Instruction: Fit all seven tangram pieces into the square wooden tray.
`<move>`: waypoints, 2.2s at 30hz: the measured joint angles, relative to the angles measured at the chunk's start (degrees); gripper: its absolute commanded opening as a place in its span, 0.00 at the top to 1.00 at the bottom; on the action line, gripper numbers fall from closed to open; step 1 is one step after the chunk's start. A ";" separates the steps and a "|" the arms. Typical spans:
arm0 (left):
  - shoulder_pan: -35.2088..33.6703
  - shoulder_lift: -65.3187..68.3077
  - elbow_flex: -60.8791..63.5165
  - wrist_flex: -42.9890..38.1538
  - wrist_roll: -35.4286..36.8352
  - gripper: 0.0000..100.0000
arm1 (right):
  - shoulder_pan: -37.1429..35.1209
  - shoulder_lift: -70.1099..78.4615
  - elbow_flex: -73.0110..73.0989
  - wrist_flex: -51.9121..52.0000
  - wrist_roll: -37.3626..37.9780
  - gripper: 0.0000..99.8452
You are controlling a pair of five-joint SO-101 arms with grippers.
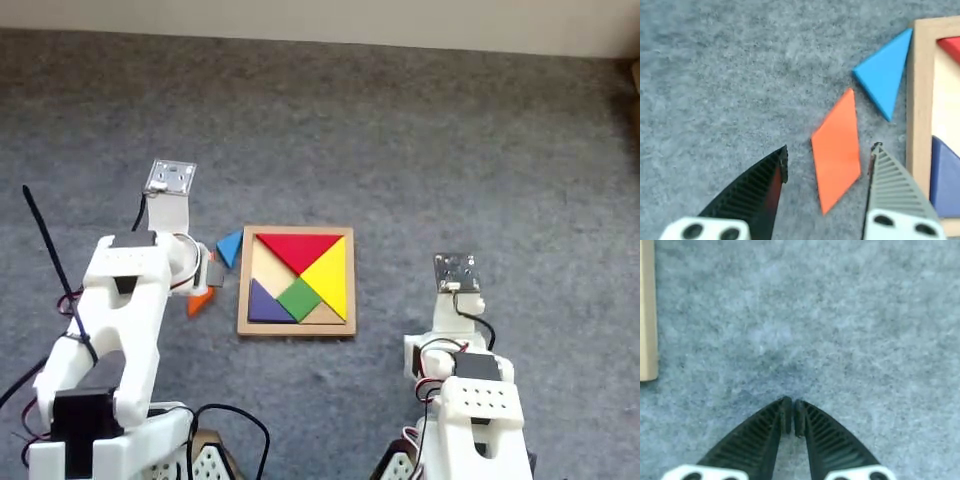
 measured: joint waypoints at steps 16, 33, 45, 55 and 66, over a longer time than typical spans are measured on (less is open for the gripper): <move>0.18 -0.62 1.32 -2.29 0.00 0.74 | 0.00 0.00 0.09 0.00 0.00 0.96; 6.95 4.66 -2.02 -0.26 0.35 0.74 | 0.00 0.00 0.18 0.00 0.26 0.96; 0.97 20.04 -17.32 9.76 3.08 0.74 | 0.00 0.00 0.26 0.00 0.26 0.96; 0.62 20.04 -17.85 10.29 3.16 0.79 | 0.00 0.00 0.26 0.00 0.26 0.96; -0.44 6.68 -18.73 20.57 -8.18 0.70 | 0.00 0.00 0.26 0.00 0.26 0.96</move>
